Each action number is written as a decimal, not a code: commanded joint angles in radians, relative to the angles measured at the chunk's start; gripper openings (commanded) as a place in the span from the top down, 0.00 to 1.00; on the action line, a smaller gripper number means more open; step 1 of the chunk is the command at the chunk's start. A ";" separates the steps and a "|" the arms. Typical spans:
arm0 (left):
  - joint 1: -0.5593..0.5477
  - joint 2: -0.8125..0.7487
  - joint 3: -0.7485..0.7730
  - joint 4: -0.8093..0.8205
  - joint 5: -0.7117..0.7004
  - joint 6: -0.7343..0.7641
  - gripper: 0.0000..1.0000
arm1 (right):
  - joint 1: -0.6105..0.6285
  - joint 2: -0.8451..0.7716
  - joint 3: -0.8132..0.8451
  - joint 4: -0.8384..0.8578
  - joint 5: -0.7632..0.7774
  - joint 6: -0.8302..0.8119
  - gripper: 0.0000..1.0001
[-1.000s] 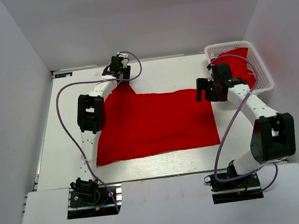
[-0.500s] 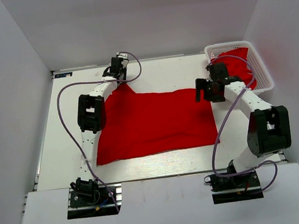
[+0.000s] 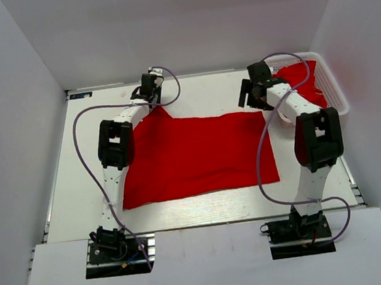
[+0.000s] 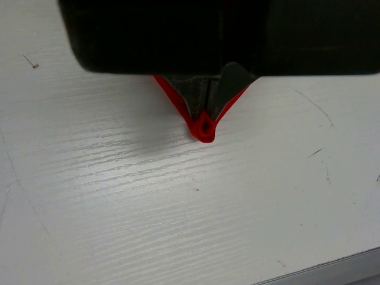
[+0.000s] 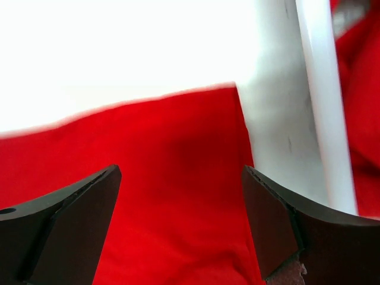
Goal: Fold and stack the t-shirts
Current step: Grap the side of the flattened tshirt furthest away from the robot with both arms
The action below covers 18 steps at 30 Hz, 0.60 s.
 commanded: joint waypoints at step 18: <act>0.045 -0.074 0.000 -0.005 -0.047 -0.001 1.00 | 0.012 0.356 0.370 -0.085 0.165 0.108 0.14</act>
